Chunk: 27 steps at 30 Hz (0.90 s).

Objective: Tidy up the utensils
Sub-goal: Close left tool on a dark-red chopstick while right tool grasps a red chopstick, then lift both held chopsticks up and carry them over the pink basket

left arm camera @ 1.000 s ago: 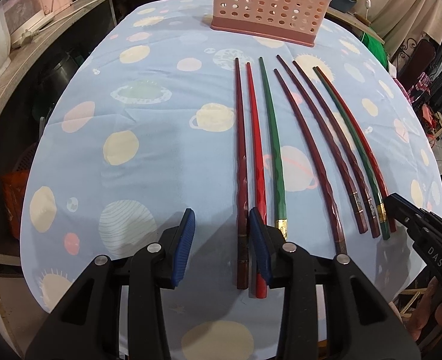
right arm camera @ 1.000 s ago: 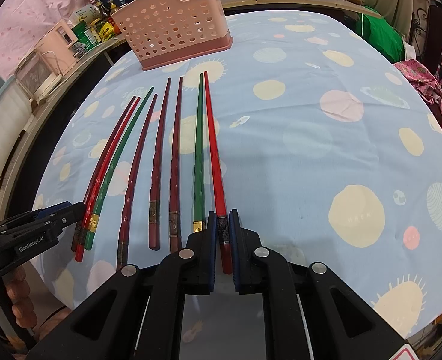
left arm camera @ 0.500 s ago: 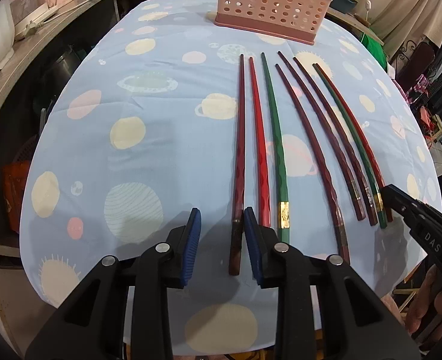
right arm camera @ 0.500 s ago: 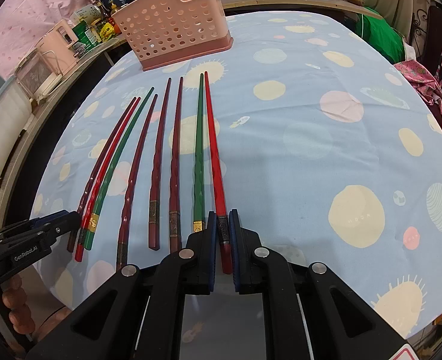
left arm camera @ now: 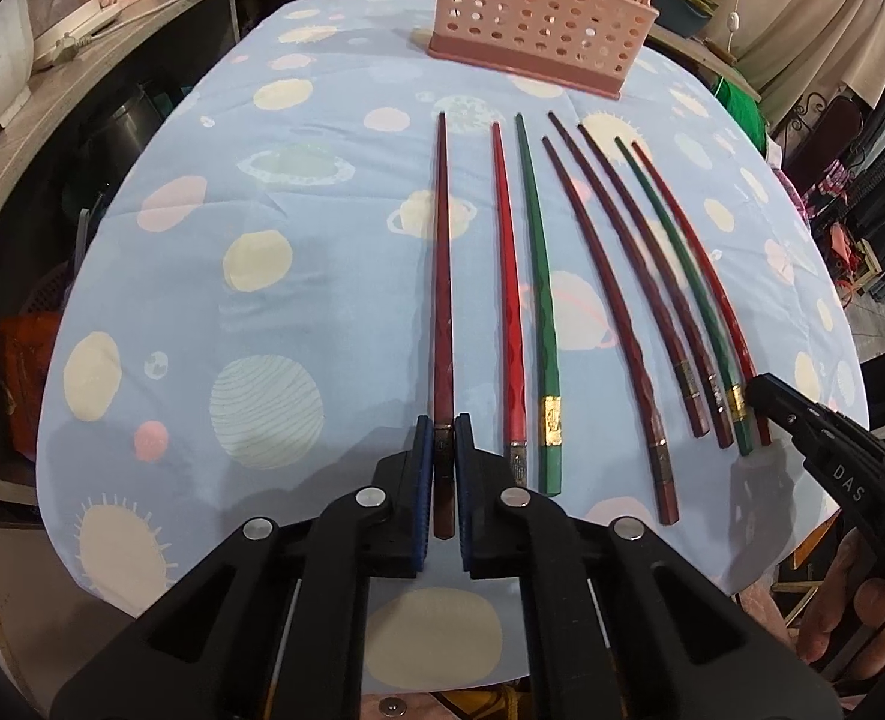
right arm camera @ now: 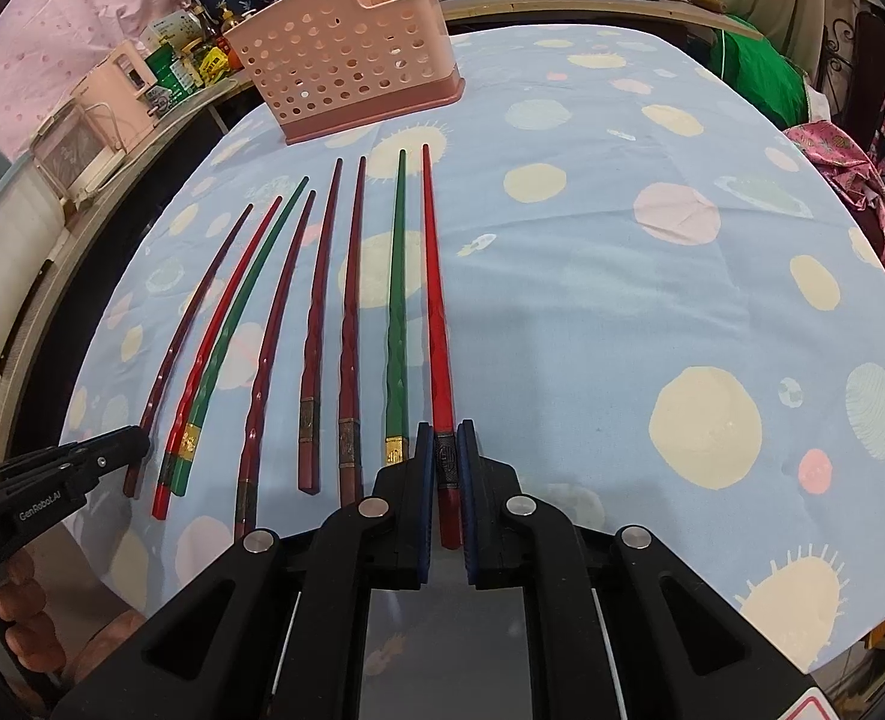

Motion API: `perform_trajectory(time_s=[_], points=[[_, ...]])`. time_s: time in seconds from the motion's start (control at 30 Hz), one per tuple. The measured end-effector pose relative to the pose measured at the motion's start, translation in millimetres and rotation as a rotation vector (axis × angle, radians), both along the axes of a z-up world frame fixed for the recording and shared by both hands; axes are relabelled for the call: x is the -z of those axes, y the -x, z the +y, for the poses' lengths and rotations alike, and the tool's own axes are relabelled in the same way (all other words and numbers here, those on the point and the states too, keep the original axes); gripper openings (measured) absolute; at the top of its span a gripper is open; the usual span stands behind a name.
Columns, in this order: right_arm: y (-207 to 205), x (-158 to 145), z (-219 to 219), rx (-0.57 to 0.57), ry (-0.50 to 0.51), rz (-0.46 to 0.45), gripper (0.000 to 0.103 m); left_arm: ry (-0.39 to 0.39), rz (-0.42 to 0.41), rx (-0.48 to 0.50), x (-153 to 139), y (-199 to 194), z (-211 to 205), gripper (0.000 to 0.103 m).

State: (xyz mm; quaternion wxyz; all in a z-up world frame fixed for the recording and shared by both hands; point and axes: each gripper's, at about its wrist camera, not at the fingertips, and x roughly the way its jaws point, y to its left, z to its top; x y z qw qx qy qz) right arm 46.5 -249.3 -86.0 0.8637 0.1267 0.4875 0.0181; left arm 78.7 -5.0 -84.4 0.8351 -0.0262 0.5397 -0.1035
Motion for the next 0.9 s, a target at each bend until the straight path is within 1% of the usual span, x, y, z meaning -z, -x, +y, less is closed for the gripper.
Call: perform_trajectory(time_s=[0.1,0.2,0.47,0.7,0.9], points=[[1,-10,-3,0.007,0.001,-0.027,0.009,0.009,-0.029,-0.01,-14,-1,3,0.007],[1,-24,-8,0.017,-0.022,-0.058,0.009,0.023,-0.066,-0.021,-31,-3,6,0.007],[-7,-80,-26,0.053,-0.031,-0.2,0.008,0.056,-0.187,-0.045,-81,-17,13,0.007],[-24,-126,-44,0.085,-0.038,-0.321,0.008,0.065,-0.298,-0.064,-124,-40,15,0.007],[-45,-149,-52,0.092,-0.027,-0.384,0.008,0.063,-0.389,-0.078,-157,-63,15,0.007]])
